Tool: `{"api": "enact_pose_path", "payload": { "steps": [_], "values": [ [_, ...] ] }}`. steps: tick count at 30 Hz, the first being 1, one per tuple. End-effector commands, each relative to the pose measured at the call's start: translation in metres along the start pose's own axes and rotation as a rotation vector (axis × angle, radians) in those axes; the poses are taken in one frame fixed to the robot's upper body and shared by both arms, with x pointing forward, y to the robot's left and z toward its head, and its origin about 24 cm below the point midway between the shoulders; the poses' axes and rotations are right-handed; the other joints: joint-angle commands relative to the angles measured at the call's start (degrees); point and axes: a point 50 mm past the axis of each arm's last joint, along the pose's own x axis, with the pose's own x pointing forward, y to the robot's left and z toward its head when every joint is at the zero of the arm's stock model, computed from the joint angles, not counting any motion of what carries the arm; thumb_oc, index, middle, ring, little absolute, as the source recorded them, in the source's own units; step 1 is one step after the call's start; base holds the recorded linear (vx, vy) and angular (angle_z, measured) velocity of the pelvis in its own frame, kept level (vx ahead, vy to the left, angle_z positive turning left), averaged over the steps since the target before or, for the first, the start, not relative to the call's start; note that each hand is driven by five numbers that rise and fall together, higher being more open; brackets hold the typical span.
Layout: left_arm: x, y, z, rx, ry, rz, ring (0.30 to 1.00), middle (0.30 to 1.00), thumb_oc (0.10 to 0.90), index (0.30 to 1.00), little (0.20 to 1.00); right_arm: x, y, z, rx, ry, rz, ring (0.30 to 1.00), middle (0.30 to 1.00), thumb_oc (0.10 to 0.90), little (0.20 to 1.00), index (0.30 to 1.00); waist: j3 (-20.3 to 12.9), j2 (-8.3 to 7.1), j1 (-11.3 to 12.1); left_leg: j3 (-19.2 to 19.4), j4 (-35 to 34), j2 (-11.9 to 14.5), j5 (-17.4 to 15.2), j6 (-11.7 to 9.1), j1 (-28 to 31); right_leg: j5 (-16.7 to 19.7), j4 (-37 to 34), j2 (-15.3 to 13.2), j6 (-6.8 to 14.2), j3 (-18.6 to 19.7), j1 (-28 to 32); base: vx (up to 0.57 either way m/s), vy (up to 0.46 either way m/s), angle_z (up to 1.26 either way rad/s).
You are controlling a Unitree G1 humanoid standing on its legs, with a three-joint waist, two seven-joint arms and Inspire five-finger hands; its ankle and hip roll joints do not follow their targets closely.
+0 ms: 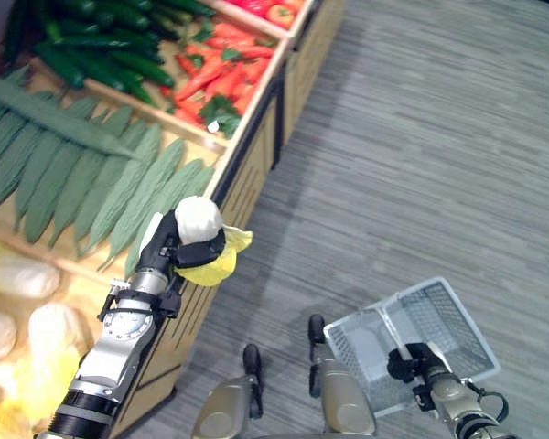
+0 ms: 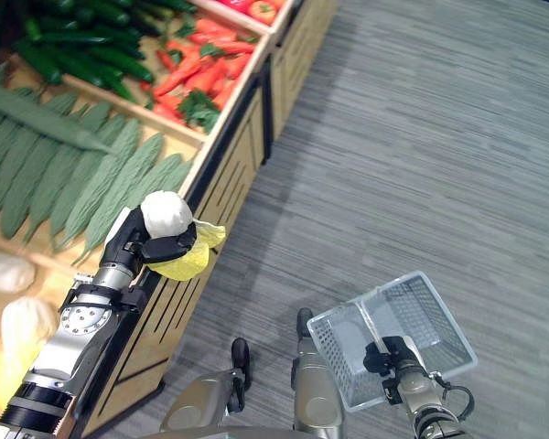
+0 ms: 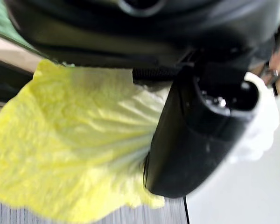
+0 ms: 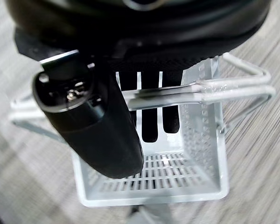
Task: Get the vegetables into the basket
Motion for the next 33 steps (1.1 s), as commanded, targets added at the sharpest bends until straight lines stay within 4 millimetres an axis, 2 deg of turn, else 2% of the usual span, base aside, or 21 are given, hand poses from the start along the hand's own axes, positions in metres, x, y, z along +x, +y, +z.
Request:
{"api": "enact_pose_path", "payload": {
  "steps": [1,2,3,4,5,6,7,8,10,14,17,18,23,25,26,27,28,29,32,33],
  "values": [
    [0.003,0.006,0.06,0.046,-0.313,-0.009,0.3,0.3,0.4,0.3,0.3,-0.004,0.006,-0.014,-0.02,0.04,0.027,0.3,0.3,0.4,0.3,0.3,-1.2,-1.49,0.5,-2.8,5.9,2.6,-6.6,-3.3,-0.4,3.9,-1.3,-7.7,5.9,-0.6,0.6,-0.14,0.084,-0.82],
    [0.004,0.005,0.058,0.049,-0.305,-0.02,0.3,0.3,0.4,0.3,0.3,-0.003,0.007,-0.013,-0.007,0.038,0.025,0.3,0.3,0.4,0.3,0.3,-1.7,-0.03,0.9,-1.5,3.7,3.9,-5.5,-3.6,0.8,2.4,-0.1,-8.4,5.4,-3.9,1.6,-0.12,0.032,-0.72],
    [0.005,0.002,0.058,0.038,-0.304,-0.032,0.3,0.3,0.4,0.3,0.3,-0.003,0.008,-0.013,-0.003,0.042,0.026,0.3,0.3,0.4,0.3,0.3,-2.2,0.43,0.9,-0.8,2.1,4.4,-4.1,-3.9,1.3,2.0,0.4,-8.9,5.2,-5.2,2.5,-0.12,0.032,-0.53],
    [0.006,0.002,0.058,0.038,-0.304,-0.032,0.3,0.3,0.4,0.3,0.3,-0.003,0.008,-0.013,-0.003,0.042,0.026,0.3,0.3,0.4,0.3,0.3,-2.3,0.21,0.8,-0.8,1.8,4.1,-3.6,-3.9,1.3,2.3,0.2,-9.2,5.2,-5.2,2.3,-0.1,0.008,-0.26],
    [0.005,0.0,0.056,0.028,-0.292,-0.045,0.3,0.3,0.4,0.3,0.3,-0.004,0.011,-0.013,0.002,0.044,0.029,0.3,0.3,0.4,0.3,0.3,-3.6,1.24,1.7,0.6,-0.2,5.0,-2.5,-4.1,2.3,1.4,1.4,-10.5,4.9,-8.4,4.5,-0.06,0.004,-0.23],
    [0.005,0.0,0.056,0.028,-0.292,-0.045,0.3,0.3,0.4,0.3,0.3,-0.004,0.011,-0.014,0.002,0.045,0.029,0.3,0.3,0.4,0.3,0.3,-3.5,1.26,1.7,0.6,-0.3,5.0,-2.4,-4.1,2.5,1.4,1.4,-10.4,4.9,-8.4,4.7,-0.14,-0.044,-0.63],
    [0.003,-0.001,0.051,0.031,-0.266,-0.057,0.3,0.3,0.4,0.3,0.3,-0.004,0.014,-0.015,-0.001,0.053,0.034,0.3,0.3,0.4,0.3,0.3,-5.3,1.39,3.4,3.0,-1.9,5.6,-1.4,-4.4,3.4,1.4,2.7,-12.6,5.1,-12.9,8.1,-0.09,-0.05,-0.57],
    [0.003,-0.001,0.051,0.031,-0.266,-0.058,0.3,0.3,0.4,0.3,0.3,-0.004,0.015,-0.016,-0.002,0.054,0.035,0.3,0.3,0.4,0.3,0.3,-5.3,1.38,3.4,3.0,-2.0,5.6,-1.4,-4.4,3.5,1.4,2.6,-12.6,5.1,-12.9,8.2,-0.12,-0.076,-0.52],
    [-0.003,0.002,0.041,0.033,-0.221,-0.054,0.3,0.3,0.4,0.3,0.3,-0.003,0.017,-0.012,-0.005,0.044,0.043,0.3,0.3,0.4,0.3,0.3,-6.7,0.88,5.4,5.1,-1.7,5.8,-1.1,-4.5,3.5,2.4,3.3,-13.8,5.8,-16.5,11.0,-0.09,-0.09,-0.64],
    [-0.008,0.006,0.03,0.051,-0.166,-0.054,0.3,0.3,0.4,0.3,0.3,-0.002,0.017,-0.008,-0.02,0.032,0.05,0.3,0.3,0.4,0.3,0.3,-8.6,0.44,6.8,5.7,-3.0,6.0,-1.7,-5.5,4.6,1.5,-0.4,-13.2,6.1,-18.5,13.6,0.01,-0.105,-0.55],
    [-0.01,-0.004,0.008,0.025,-0.071,-0.091,0.3,0.3,0.4,0.3,0.3,-0.001,0.012,0.001,-0.072,0.002,0.042,0.3,0.3,0.4,0.3,0.3,-9.3,0.17,6.4,5.8,-3.4,6.5,1.0,-5.7,4.4,0.4,-0.4,-12.4,5.8,-19.2,13.9,-0.05,-0.159,-0.25],
    [-0.01,-0.004,0.008,0.024,-0.072,-0.092,0.3,0.3,0.4,0.3,0.3,-0.001,0.012,0.001,-0.072,0.003,0.041,0.3,0.3,0.4,0.3,0.3,-9.3,0.23,6.3,5.7,-3.5,6.5,1.0,-5.7,4.5,0.4,-0.4,-12.4,5.8,-19.3,14.0,0.0,-0.159,0.09],
    [-0.009,-0.015,0.004,0.04,-0.045,-0.166,0.3,0.3,0.4,0.3,0.3,0.006,-0.004,0.039,-0.188,-0.101,-0.01,0.3,0.3,0.4,0.3,0.3,-10.3,1.18,6.6,3.8,-5.5,7.8,2.9,-6.9,5.3,-1.9,-2.0,-11.0,5.3,-21.7,16.5,0.01,-0.11,0.22],
    [-0.009,-0.022,-0.002,0.045,-0.018,-0.203,0.3,0.3,0.4,0.3,0.3,0.008,-0.011,0.06,-0.211,-0.148,-0.033,0.3,0.3,0.4,0.3,0.3,-11.1,1.44,7.1,3.1,-6.3,8.3,3.7,-7.5,5.7,-2.5,-3.2,-10.2,5.1,-22.3,17.5,0.01,-0.105,0.32],
    [-0.009,-0.022,-0.002,0.044,-0.018,-0.203,0.3,0.3,0.4,0.3,0.3,0.008,-0.011,0.061,-0.211,-0.148,-0.033,0.3,0.3,0.4,0.3,0.3,-11.1,1.48,7.1,3.1,-6.3,8.3,3.7,-7.5,5.7,-2.4,-3.3,-10.1,5.1,-22.4,17.6,0.01,-0.078,0.17],
    [-0.009,-0.025,-0.005,0.043,-0.005,-0.216,0.3,0.3,0.4,0.3,0.3,0.009,-0.013,0.069,-0.221,-0.168,-0.04,0.3,0.3,0.4,0.3,0.3,-11.3,1.54,7.3,3.0,-6.5,8.4,3.9,-7.6,5.9,-2.5,-3.5,-9.9,5.0,-22.4,17.8,0.01,-0.059,0.14],
    [-0.008,-0.029,-0.008,0.063,0.011,-0.244,0.3,0.3,0.4,0.3,0.3,0.01,-0.013,0.086,-0.224,-0.203,-0.04,0.3,0.3,0.4,0.3,0.3,-11.6,1.77,7.7,2.9,-6.8,8.6,4.1,-7.7,6.2,-2.6,-3.9,-9.6,4.9,-22.5,18.3,0.01,-0.058,0.1],
    [-0.008,-0.029,-0.008,0.063,0.011,-0.244,0.3,0.3,0.4,0.3,0.3,0.01,-0.013,0.086,-0.224,-0.204,-0.04,0.3,0.3,0.4,0.3,0.3,-11.6,1.77,7.7,2.9,-6.8,8.6,4.1,-7.7,6.2,-2.6,-3.9,-9.6,4.9,-22.5,18.3,0.01,-0.049,0.05],
    [-0.006,-0.033,-0.013,0.114,0.039,-0.28,0.3,0.3,0.4,0.3,0.3,0.01,-0.013,0.111,-0.235,-0.259,-0.044,0.3,0.3,0.4,0.3,0.3,-12.1,2.12,8.0,2.8,-6.7,8.8,4.1,-7.9,6.6,-2.9,-4.2,-9.3,4.6,-22.4,18.7,0.0,0.0,0.0],
    [-0.004,-0.036,-0.016,0.173,0.061,-0.309,0.3,0.3,0.4,0.3,0.3,0.008,-0.012,0.131,-0.26,-0.304,-0.042,0.3,0.3,0.4,0.3,0.3,-12.5,2.31,8.3,2.7,-6.7,8.8,4.1,-7.9,6.7,-3.0,-4.4,-9.2,4.6,-22.4,18.9,0.0,0.0,0.0]
  ]
}}
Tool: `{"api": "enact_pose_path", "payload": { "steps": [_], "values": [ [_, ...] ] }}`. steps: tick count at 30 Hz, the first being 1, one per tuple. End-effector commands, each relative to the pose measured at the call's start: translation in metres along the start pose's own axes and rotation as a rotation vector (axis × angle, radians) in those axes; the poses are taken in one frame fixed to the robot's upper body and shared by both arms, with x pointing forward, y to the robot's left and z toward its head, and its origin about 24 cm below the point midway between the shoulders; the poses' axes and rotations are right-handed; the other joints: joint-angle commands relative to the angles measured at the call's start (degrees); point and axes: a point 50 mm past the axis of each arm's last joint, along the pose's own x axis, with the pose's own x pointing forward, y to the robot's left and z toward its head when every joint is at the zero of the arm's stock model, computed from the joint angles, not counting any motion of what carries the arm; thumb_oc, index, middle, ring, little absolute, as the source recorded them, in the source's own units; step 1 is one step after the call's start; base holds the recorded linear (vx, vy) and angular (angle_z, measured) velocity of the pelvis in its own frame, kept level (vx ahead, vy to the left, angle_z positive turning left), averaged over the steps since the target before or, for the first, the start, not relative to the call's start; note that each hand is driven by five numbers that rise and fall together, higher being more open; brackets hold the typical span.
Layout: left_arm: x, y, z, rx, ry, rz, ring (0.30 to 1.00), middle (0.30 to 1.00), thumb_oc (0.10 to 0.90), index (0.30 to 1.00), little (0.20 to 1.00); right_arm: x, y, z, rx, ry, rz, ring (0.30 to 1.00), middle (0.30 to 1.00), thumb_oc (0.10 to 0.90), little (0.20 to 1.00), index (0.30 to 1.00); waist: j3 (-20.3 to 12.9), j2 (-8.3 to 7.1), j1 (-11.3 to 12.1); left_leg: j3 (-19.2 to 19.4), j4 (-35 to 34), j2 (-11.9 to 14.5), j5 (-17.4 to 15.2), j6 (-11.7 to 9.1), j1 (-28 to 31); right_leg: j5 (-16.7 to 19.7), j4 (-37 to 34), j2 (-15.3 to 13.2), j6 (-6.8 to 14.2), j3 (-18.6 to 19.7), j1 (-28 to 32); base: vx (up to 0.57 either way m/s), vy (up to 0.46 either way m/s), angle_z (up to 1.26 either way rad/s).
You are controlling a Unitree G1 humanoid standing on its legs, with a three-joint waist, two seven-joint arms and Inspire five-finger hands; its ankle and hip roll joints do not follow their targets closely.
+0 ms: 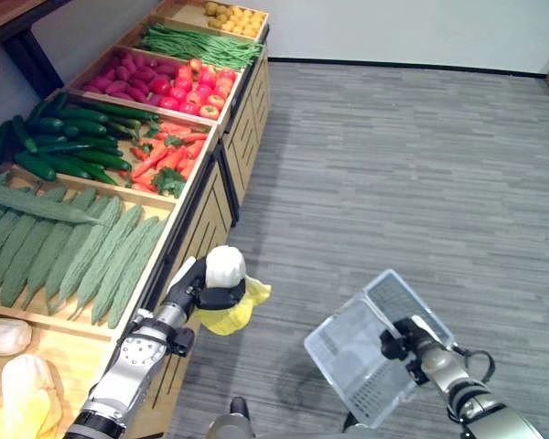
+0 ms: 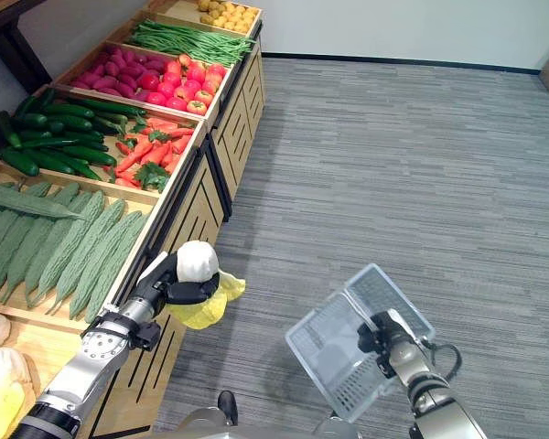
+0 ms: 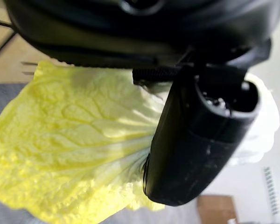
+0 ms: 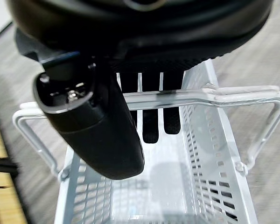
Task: Get the vegetables into the basket
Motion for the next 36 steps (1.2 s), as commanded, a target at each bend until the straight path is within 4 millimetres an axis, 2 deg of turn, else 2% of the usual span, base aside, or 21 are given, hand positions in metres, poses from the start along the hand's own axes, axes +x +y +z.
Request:
{"api": "enact_pose_path", "payload": {
  "steps": [1,2,6,8,10,12,14,17,19,21,22,24,26,27,29,31,36],
  "values": [
    [0.019,0.007,0.048,0.176,-0.196,-0.027,0.3,0.3,0.4,0.3,0.3,0.005,-0.035,0.075,-0.023,-0.214,-0.105,0.3,0.3,0.4,0.3,0.3,-1.5,-2.28,0.4,-1.6,2.1,-0.3,-2.9,-0.1,-1.1,-0.7,0.6,-3.1,4.5,0.9,1.6,0.0,0.0,0.0],
    [0.019,0.007,0.049,0.176,-0.197,-0.026,0.3,0.3,0.4,0.3,0.3,0.005,-0.035,0.076,-0.023,-0.214,-0.106,0.3,0.3,0.4,0.3,0.3,-1.5,-2.26,0.4,-1.6,2.1,-0.3,-2.9,-0.1,-1.0,-0.7,0.6,-3.1,4.4,0.9,1.6,0.0,0.0,0.0],
    [0.033,0.003,0.055,0.328,-0.181,-0.047,0.3,0.3,0.4,0.3,0.3,0.002,-0.037,0.115,-0.046,-0.305,-0.107,0.3,0.3,0.4,0.3,0.3,-1.9,-1.85,0.7,-1.7,2.0,-0.3,-2.8,-0.2,-1.0,-0.7,0.5,-3.0,4.3,1.0,1.5,0.0,0.0,0.0],
    [0.036,0.003,0.057,0.347,-0.188,-0.041,0.3,0.3,0.4,0.3,0.3,0.002,-0.037,0.122,-0.048,-0.322,-0.11,0.3,0.3,0.4,0.3,0.3,-1.9,-1.75,0.7,-1.7,1.9,-0.3,-2.8,-0.3,-1.0,-0.6,0.4,-3.0,4.3,1.1,1.4,0.0,0.0,0.02],
    [0.053,0.001,0.077,0.52,-0.228,-0.014,0.3,0.3,0.4,0.3,0.3,-0.005,-0.036,0.159,-0.098,-0.413,-0.122,0.3,0.3,0.4,0.3,0.3,-2.1,-1.33,0.3,-1.4,1.6,-0.5,-2.6,-0.4,-1.1,-0.4,0.3,-3.0,4.4,1.6,0.9,0.0,0.0,0.0],
    [0.054,0.001,0.078,0.521,-0.231,-0.013,0.3,0.3,0.4,0.3,0.3,-0.005,-0.036,0.159,-0.097,-0.414,-0.124,0.3,0.3,0.4,0.3,0.3,-2.0,-1.32,0.4,-1.4,1.5,-0.5,-2.6,-0.4,-1.1,-0.4,0.3,-3.0,4.4,1.6,0.9,0.0,0.004,-0.02],
    [0.064,-0.002,0.096,0.636,-0.277,0.012,0.3,0.3,0.4,0.3,0.3,-0.013,-0.035,0.186,-0.129,-0.491,-0.142,0.3,0.3,0.4,0.3,0.3,-2.0,-1.02,-0.3,-1.2,1.3,-0.5,-2.6,-0.4,-1.1,-0.3,0.3,-2.9,4.4,2.1,0.5,0.0,0.014,-0.05],
    [0.074,-0.012,0.111,0.713,-0.321,-0.003,0.3,0.3,0.4,0.3,0.3,-0.024,-0.029,0.214,-0.157,-0.581,-0.14,0.3,0.3,0.4,0.3,0.3,-2.0,-0.78,-1.0,-0.8,1.0,-0.6,-2.5,-0.4,-1.1,-0.3,0.2,-2.8,4.3,2.6,0.0,-0.01,0.007,-0.08],
    [0.081,-0.025,0.117,0.79,-0.337,-0.036,0.3,0.3,0.4,0.3,0.3,-0.037,-0.016,0.237,-0.187,-0.675,-0.113,0.3,0.3,0.4,0.3,0.3,-2.1,-0.52,-2.1,-0.3,0.7,-0.6,-2.5,-0.5,-1.0,-0.1,0.1,-2.7,4.3,3.1,-0.5,-0.01,0.019,-0.06],
    [0.084,-0.03,0.117,0.801,-0.335,-0.046,0.3,0.3,0.4,0.3,0.3,-0.04,-0.012,0.243,-0.194,-0.702,-0.104,0.3,0.3,0.4,0.3,0.3,-2.1,-0.54,-2.3,-0.2,0.6,-0.6,-2.5,-0.5,-1.0,-0.1,0.1,-2.7,4.2,3.3,-0.7,0.01,0.005,-0.16],
    [0.091,-0.042,0.117,0.839,-0.337,-0.079,0.3,0.3,0.4,0.3,0.3,-0.048,-0.004,0.254,-0.211,-0.75,-0.082,0.3,0.3,0.4,0.3,0.3,-2.1,-0.45,-2.9,0.0,0.5,-0.5,-2.5,-0.6,-1.0,-0.1,-0.1,-2.5,4.1,3.6,-1.0,0.01,0.0,-0.2],
    [0.094,-0.046,0.118,0.844,-0.337,-0.084,0.3,0.3,0.4,0.3,0.3,-0.05,-0.002,0.257,-0.214,-0.762,-0.08,0.3,0.3,0.4,0.3,0.3,-2.1,-0.54,-3.1,0.2,0.5,-0.6,-2.1,-0.5,-1.3,0.2,-0.1,-2.6,4.0,3.8,-1.4,0.0,-0.002,-0.12],
    [0.099,-0.06,0.115,0.882,-0.329,-0.133,0.3,0.3,0.4,0.3,0.3,-0.057,0.004,0.267,-0.222,-0.808,-0.065,0.3,0.3,0.4,0.3,0.3,-1.9,-0.46,-3.7,0.5,0.6,-0.4,-2.3,-0.6,-1.1,0.2,-0.2,-2.4,3.9,4.2,-1.5,0.0,-0.005,-0.1],
    [0.103,-0.071,0.108,0.907,-0.309,-0.17,0.3,0.3,0.4,0.3,0.3,-0.066,0.009,0.277,-0.232,-0.861,-0.051,0.3,0.3,0.4,0.3,0.3,-1.9,-0.48,-4.4,0.9,0.6,-0.4,-2.3,-0.6,-1.1,0.3,-0.3,-2.3,3.9,4.6,-1.8,-0.02,-0.003,-0.17],
    [0.107,-0.076,0.105,0.929,-0.296,-0.182,0.3,0.3,0.4,0.3,0.3,-0.07,0.009,0.282,-0.229,-0.882,-0.053,0.3,0.3,0.4,0.3,0.3,-1.9,-0.37,-4.7,1.1,0.6,-0.3,-2.3,-0.7,-1.2,0.3,-0.4,-2.2,3.8,4.9,-2.1,0.01,0.005,-0.19],
    [0.112,-0.086,0.088,0.971,-0.227,-0.221,0.3,0.3,0.4,0.3,0.3,-0.083,0.016,0.294,-0.209,-0.961,-0.031,0.3,0.3,0.4,0.3,0.3,-1.8,-0.57,-5.9,1.8,0.5,-0.2,-2.2,-0.7,-1.1,0.3,-0.6,-1.9,3.7,5.7,-2.7,0.0,-0.003,-0.1],
    [0.115,-0.098,0.069,1.02,-0.165,-0.256,0.3,0.3,0.4,0.3,0.3,-0.102,0.022,0.304,-0.176,-1.063,0.007,0.3,0.3,0.4,0.3,0.3,-1.8,-0.73,-6.9,2.6,0.0,0.1,-1.9,-0.9,-1.0,0.4,-0.7,-1.4,3.6,6.7,-3.4,0.0,-0.008,-0.16]
  ]
}}
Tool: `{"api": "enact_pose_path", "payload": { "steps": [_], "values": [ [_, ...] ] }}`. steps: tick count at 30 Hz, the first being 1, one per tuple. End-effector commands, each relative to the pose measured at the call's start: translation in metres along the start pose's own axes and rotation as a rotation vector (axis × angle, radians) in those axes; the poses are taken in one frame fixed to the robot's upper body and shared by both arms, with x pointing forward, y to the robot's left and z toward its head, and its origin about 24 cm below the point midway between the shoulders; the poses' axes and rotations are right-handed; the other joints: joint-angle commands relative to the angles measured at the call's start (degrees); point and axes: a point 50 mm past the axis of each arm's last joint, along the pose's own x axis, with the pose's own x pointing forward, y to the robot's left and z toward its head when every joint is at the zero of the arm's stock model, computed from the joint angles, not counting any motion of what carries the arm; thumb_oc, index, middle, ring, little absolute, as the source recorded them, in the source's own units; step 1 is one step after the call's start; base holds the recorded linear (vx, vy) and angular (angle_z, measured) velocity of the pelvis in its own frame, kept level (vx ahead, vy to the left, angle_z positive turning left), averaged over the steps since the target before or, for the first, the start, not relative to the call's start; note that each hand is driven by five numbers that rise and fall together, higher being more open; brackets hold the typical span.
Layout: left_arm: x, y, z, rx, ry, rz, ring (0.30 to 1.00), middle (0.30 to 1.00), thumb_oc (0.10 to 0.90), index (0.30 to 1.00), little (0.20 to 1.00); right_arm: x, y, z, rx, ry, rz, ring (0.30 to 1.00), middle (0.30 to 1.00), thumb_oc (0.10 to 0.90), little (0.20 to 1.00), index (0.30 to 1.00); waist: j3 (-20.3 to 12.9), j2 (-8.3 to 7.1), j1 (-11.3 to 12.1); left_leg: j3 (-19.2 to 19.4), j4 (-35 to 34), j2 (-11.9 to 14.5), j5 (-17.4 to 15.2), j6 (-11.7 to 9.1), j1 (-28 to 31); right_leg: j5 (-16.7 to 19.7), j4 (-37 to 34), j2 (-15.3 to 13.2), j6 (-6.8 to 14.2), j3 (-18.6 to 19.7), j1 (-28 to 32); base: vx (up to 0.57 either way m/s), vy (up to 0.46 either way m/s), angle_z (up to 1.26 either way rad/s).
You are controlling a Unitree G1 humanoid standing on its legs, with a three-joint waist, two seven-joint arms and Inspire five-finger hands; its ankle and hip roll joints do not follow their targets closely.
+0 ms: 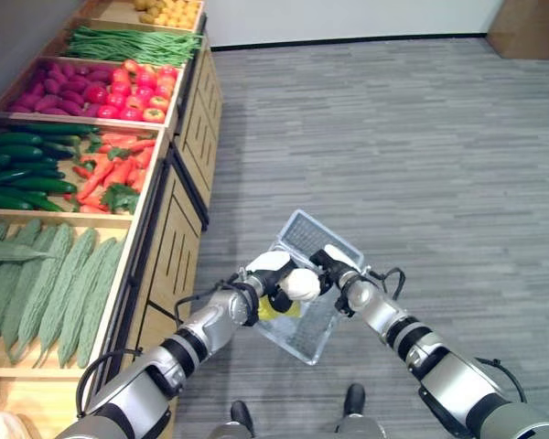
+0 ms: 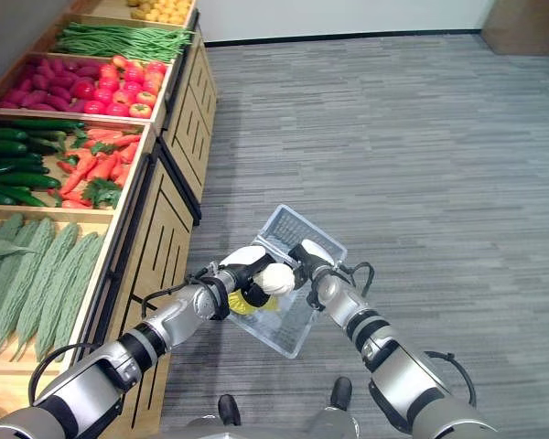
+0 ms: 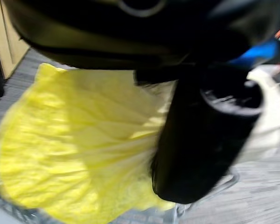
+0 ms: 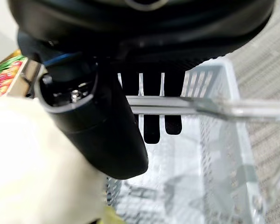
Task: Get the vegetables into the basket
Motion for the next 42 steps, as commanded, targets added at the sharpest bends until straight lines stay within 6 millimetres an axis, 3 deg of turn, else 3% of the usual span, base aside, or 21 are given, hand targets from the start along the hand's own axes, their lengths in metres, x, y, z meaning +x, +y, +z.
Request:
{"api": "enact_pose_path", "payload": {
  "steps": [1,9,15,16,17,30,42],
  "values": [
    [0.013,0.017,0.012,0.196,-0.033,0.027,0.3,0.3,0.4,0.3,0.3,-0.013,-0.053,0.149,0.101,-0.583,-0.151,0.3,0.3,0.4,0.3,0.3,-1.0,-1.88,-0.6,-1.2,1.8,0.7,-2.3,-1.4,0.0,-2.8,3.1,-2.3,4.0,1.7,0.5,0.01,-0.023,-0.07],
    [0.018,-0.012,0.003,0.284,0.04,-0.071,0.3,0.3,0.4,0.3,0.3,-0.052,-0.049,0.179,0.119,-0.843,-0.101,0.3,0.3,0.4,0.3,0.3,-0.9,-2.36,-2.4,-0.1,1.0,1.4,-1.8,-1.8,0.4,-2.8,2.9,-1.6,3.9,2.7,-0.2,0.0,-0.019,-0.09],
    [0.02,-0.004,0.011,0.294,-0.005,-0.029,0.3,0.3,0.4,0.3,0.3,-0.076,-0.052,0.184,0.167,-0.968,-0.076,0.3,0.3,0.4,0.3,0.3,-0.7,-2.64,-2.8,0.4,0.9,1.7,-1.5,-2.0,0.5,-2.8,2.8,-1.2,3.9,2.9,-0.5,0.0,-0.015,-0.08],
    [0.018,-0.007,0.012,0.283,-0.016,-0.039,0.564,0.564,0.588,0.564,0.564,-0.081,-0.054,0.186,0.152,-0.992,-0.075,0.3,0.3,0.4,0.3,0.3,-0.7,-2.8,-2.9,0.5,0.9,1.9,-1.5,-2.0,0.5,-2.8,2.8,-1.1,3.9,2.9,-0.6,-0.01,-0.02,-0.07],
    [0.018,-0.007,0.012,0.282,-0.017,-0.04,1.0,1.0,0.9,1.0,1.0,-0.081,-0.054,0.185,0.151,-0.99,-0.074,0.3,0.3,0.4,0.3,0.3,-0.7,-2.75,-2.9,0.5,0.9,1.9,-1.5,-2.0,0.5,-2.8,2.8,-1.1,3.9,3.0,-0.6,0.0,-0.023,-0.06],
    [0.013,-0.008,0.023,0.292,-0.098,-0.038,1.0,1.0,0.9,1.0,1.0,-0.078,-0.045,0.169,0.116,-0.938,-0.062,0.3,0.3,0.4,0.3,0.3,-0.7,-2.61,-2.5,0.7,0.7,2.3,-1.3,-2.3,0.9,-3.0,2.5,-0.5,3.7,2.9,-0.2,0.0,-0.003,-0.01],
    [0.001,0.026,0.053,0.222,-0.26,0.027,1.0,1.0,0.9,1.0,1.0,-0.05,-0.027,0.125,0.199,-0.698,-0.006,0.3,0.3,0.4,0.3,0.3,-0.6,-1.8,-1.1,-1.0,-0.4,2.1,-0.5,-2.2,0.5,-2.9,1.9,-0.7,3.7,1.4,0.8,0.0,-0.001,0.0]
  ]
}}
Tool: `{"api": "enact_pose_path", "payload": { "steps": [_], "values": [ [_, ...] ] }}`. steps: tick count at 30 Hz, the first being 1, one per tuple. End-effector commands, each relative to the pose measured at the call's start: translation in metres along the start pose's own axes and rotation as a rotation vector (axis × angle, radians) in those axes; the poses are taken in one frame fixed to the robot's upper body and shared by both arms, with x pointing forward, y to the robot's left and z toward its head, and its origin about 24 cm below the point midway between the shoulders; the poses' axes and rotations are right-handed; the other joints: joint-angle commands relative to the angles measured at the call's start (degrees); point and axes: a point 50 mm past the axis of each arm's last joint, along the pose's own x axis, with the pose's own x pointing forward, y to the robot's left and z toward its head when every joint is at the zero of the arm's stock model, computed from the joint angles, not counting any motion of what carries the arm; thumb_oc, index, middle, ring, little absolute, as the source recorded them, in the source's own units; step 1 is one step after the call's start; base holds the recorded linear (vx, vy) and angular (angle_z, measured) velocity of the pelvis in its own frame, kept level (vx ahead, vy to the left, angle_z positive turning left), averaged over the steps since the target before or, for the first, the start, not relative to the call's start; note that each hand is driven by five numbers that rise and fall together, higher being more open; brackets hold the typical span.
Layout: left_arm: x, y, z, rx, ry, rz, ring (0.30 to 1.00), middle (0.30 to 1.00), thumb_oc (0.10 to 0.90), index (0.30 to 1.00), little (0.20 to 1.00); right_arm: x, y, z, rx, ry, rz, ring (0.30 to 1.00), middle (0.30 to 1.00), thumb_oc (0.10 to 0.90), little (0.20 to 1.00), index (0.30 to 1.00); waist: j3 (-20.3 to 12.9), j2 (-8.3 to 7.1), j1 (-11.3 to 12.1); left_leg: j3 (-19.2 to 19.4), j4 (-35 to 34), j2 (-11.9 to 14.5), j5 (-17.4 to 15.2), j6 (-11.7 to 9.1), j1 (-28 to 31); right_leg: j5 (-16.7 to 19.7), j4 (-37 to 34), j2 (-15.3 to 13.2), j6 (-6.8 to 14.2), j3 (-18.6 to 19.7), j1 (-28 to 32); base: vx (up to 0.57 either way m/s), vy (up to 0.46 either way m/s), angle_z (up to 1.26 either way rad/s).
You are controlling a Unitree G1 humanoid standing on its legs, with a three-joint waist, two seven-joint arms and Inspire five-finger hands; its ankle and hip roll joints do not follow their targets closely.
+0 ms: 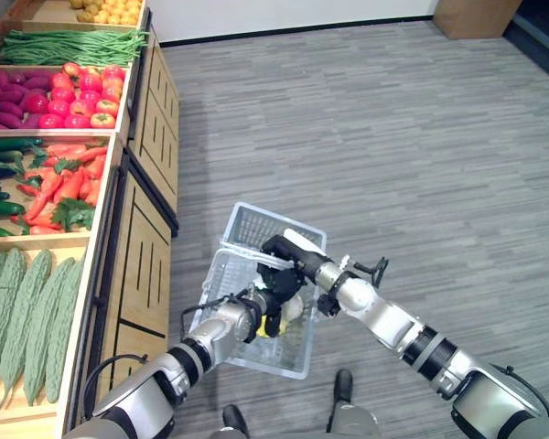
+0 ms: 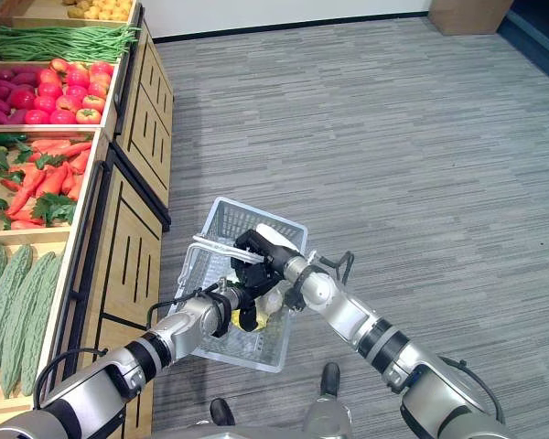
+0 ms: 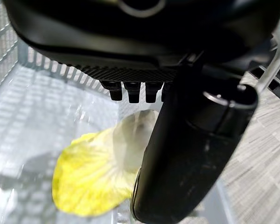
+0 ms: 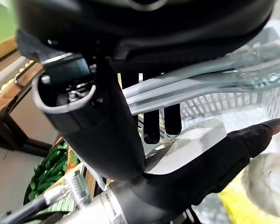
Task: Get the vegetables into the basket
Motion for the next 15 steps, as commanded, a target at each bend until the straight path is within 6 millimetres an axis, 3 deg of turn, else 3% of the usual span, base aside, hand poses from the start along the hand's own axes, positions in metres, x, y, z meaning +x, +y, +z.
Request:
{"api": "enact_pose_path", "payload": {
  "steps": [1,4,6,8,9,12,13,15],
  "values": [
    [0.001,0.059,0.038,0.002,-0.202,0.16,1.0,1.0,0.9,1.0,1.0,0.014,-0.026,0.048,0.057,-0.224,-0.126,0.3,0.3,0.4,0.3,0.3,-1.0,-1.18,2.2,-3.6,0.9,1.0,-0.7,-1.9,-0.5,-3.1,1.9,-2.5,3.9,-1.0,2.3,0.0,-0.017,0.11],
    [-0.01,0.062,0.033,-0.101,-0.226,0.153,1.0,1.0,0.9,1.0,1.0,0.01,-0.033,0.016,0.064,-0.088,-0.173,0.3,0.3,0.4,0.3,0.3,-1.9,-0.85,3.0,-4.5,0.9,1.1,-0.7,-1.8,-0.1,-3.6,2.1,-2.7,3.8,-2.0,3.7,0.01,-0.017,0.13],
    [-0.01,0.062,0.033,-0.103,-0.225,0.15,1.0,1.0,0.9,1.0,1.0,0.011,-0.033,0.016,0.065,-0.088,-0.173,0.3,0.3,0.4,0.3,0.3,-1.8,-0.87,2.9,-4.6,0.8,1.1,-0.8,-1.8,0.0,-3.6,2.1,-2.7,3.8,-2.2,3.9,0.02,-0.007,0.22],
    [-0.007,0.051,0.025,-0.196,-0.19,0.085,1.0,1.0,0.9,1.0,1.0,0.011,-0.038,-0.007,0.026,0.023,-0.193,0.3,0.3,0.4,0.3,0.3,-2.7,-0.58,3.1,-5.0,1.1,1.3,-1.4,-2.0,1.2,-4.5,2.3,-2.5,3.8,-2.5,5.5,0.04,-0.007,0.18],
    [-0.006,0.052,0.025,-0.196,-0.19,0.085,1.0,1.0,0.9,1.0,1.0,0.011,-0.038,-0.007,0.025,0.022,-0.194,0.3,0.3,0.4,0.3,0.3,-2.6,-0.64,3.1,-5.0,1.2,1.2,-1.2,-1.9,1.0,-4.3,2.3,-2.6,3.6,-2.6,5.3,0.04,-0.002,0.09],
    [-0.011,0.041,-0.003,-0.265,-0.092,0.082,1.0,1.0,0.9,1.0,1.0,-0.001,-0.049,-0.057,0.025,0.242,-0.246,0.3,0.3,0.4,0.3,0.3,-4.0,-0.38,4.2,-5.9,1.7,1.4,-1.7,-2.0,2.2,-5.4,3.0,-2.9,3.4,-3.7,7.4,0.02,-0.008,0.05],
    [-0.011,0.041,-0.004,-0.266,-0.092,0.082,1.0,1.0,0.9,1.0,1.0,-0.001,-0.049,-0.057,0.025,0.242,-0.245,0.3,0.3,0.4,0.3,0.3,-4.1,-0.41,4.1,-6.0,1.7,1.4,-1.6,-2.0,2.1,-5.4,3.0,-2.9,3.3,-3.8,7.4,0.0,-0.009,0.14],
    [-0.016,0.027,-0.022,-0.365,-0.023,0.081,1.0,1.0,0.9,1.0,1.0,-0.012,-0.054,-0.077,0.037,0.321,-0.276,0.3,0.3,0.4,0.3,0.3,-4.2,-0.3,4.7,-6.3,1.7,1.3,-1.8,-2.1,2.7,-5.8,3.2,-2.9,3.4,-4.3,8.3,0.01,-0.002,0.26]
  ]
}}
